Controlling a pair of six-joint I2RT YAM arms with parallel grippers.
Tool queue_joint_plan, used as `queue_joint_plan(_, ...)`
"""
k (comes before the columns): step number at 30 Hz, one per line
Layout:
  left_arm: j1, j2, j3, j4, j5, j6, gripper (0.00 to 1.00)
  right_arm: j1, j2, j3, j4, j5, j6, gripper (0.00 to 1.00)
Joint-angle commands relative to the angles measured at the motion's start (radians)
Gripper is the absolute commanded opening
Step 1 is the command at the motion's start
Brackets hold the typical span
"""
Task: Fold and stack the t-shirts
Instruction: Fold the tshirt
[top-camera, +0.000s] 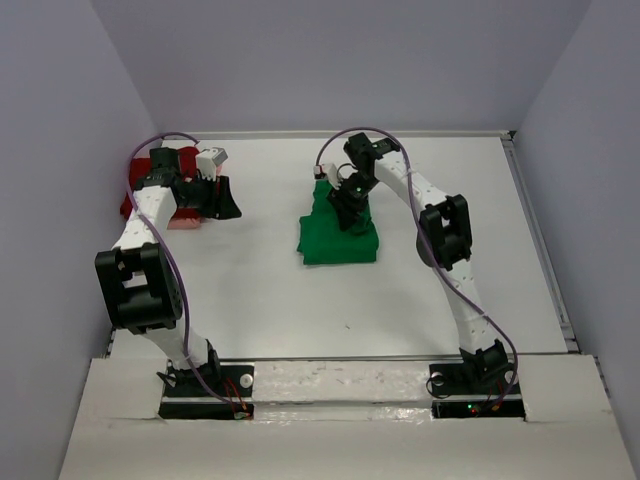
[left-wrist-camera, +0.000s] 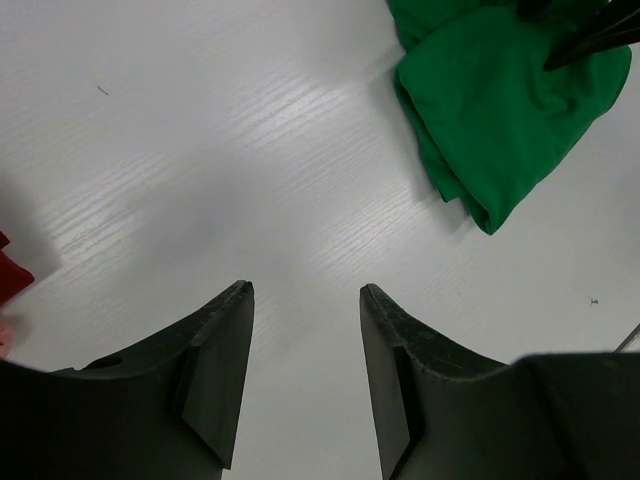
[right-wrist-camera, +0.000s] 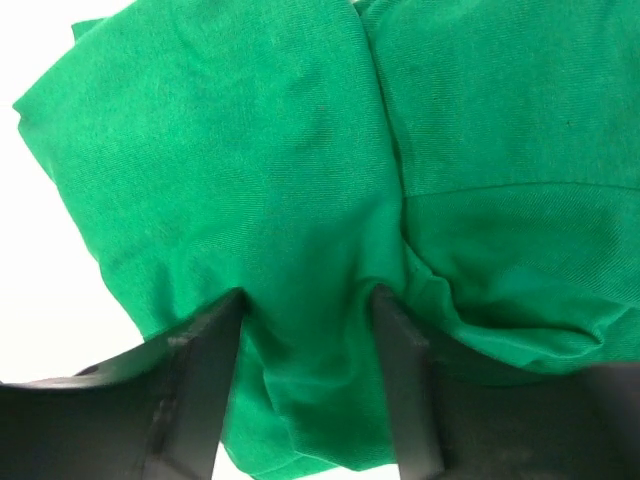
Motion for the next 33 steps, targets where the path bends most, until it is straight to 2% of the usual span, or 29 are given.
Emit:
queue_joint_plan(1, 0.001, -0.046, -0.002, 0.011, 0.013, -0.006, 0.56, 0.009, -0.015, 0.020, 0.020, 0.004, -0.009, 0.38)
queue_joint_plan(3, 0.000, -0.046, -0.001, 0.011, 0.016, -0.006, 0.56, 0.009, -0.021, 0.018, 0.020, 0.011, -0.001, 0.22)
queue_joint_plan(4, -0.001, -0.046, 0.001, 0.013, 0.019, -0.008, 0.56, 0.009, -0.024, 0.013, 0.017, 0.019, 0.001, 0.05)
queue_joint_plan(5, 0.001, -0.044, 0.002, 0.011, 0.020, -0.008, 0.56, 0.009, -0.028, 0.013, 0.017, 0.025, 0.004, 0.00)
queue_joint_plan(23, -0.001, -0.100, -0.008, 0.020, 0.048, -0.008, 0.56, 0.018, -0.275, -0.013, -0.050, 0.096, 0.042, 0.00)
queue_joint_plan(33, 0.000, -0.118, -0.022, 0.026, 0.043, -0.011, 0.55, 0.018, -0.272, 0.016, 0.000, 0.175, 0.033, 0.00)
